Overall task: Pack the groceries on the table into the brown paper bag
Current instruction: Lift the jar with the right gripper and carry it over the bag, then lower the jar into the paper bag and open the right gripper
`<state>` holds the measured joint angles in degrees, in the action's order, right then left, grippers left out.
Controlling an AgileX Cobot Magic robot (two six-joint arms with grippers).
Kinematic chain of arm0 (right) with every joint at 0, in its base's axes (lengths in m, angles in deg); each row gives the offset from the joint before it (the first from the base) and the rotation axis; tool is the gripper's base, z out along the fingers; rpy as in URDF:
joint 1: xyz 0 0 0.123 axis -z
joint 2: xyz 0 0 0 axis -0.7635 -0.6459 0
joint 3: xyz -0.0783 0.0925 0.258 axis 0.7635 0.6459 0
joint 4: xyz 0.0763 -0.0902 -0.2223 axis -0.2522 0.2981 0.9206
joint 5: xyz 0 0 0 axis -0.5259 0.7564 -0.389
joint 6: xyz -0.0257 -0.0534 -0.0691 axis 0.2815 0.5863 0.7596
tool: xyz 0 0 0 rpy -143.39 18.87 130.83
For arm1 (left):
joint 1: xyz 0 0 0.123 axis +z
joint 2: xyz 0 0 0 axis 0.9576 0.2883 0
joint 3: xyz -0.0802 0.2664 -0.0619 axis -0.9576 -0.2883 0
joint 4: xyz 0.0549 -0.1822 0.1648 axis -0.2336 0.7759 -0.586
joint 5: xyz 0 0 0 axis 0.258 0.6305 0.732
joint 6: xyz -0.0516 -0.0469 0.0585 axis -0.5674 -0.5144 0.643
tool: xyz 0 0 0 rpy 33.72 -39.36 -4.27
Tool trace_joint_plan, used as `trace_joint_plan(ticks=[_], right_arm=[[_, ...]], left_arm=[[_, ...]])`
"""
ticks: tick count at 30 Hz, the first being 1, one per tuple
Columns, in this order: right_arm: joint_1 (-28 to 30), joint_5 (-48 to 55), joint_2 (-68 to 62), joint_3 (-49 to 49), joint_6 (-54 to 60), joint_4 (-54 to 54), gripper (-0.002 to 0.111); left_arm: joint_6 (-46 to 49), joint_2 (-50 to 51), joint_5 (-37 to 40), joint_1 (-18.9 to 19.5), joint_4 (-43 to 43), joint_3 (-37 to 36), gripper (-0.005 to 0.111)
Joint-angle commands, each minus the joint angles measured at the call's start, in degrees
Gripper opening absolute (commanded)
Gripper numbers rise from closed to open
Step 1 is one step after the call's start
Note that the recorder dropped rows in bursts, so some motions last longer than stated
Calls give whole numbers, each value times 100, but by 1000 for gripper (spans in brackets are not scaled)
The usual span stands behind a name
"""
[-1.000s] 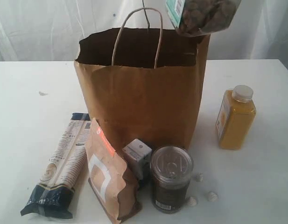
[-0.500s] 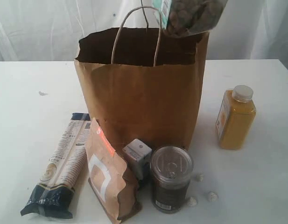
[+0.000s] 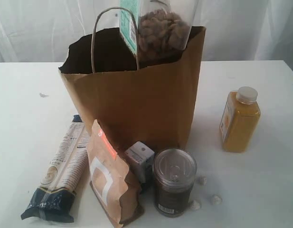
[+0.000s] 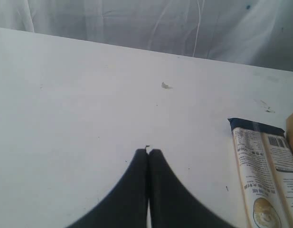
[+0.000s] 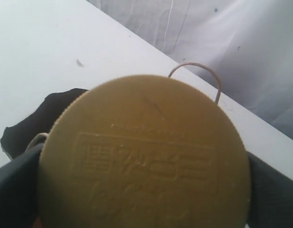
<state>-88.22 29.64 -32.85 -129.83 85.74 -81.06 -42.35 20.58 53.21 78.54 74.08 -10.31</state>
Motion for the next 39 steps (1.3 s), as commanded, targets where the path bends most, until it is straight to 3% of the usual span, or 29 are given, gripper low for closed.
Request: trace_joint_plan(ticks=[1, 17, 39], right_arm=[[-40, -209, -23, -67, -47, 21, 0], [-40, 368, -527, -34, -315, 57, 0], [86, 375, -1539, -34, -970, 128, 0]], left_arm=[[-15, -25, -18, -44, 21, -24, 0], [-15, -25, -18, -44, 21, -24, 0], [-15, -25, -18, -44, 21, -24, 0]])
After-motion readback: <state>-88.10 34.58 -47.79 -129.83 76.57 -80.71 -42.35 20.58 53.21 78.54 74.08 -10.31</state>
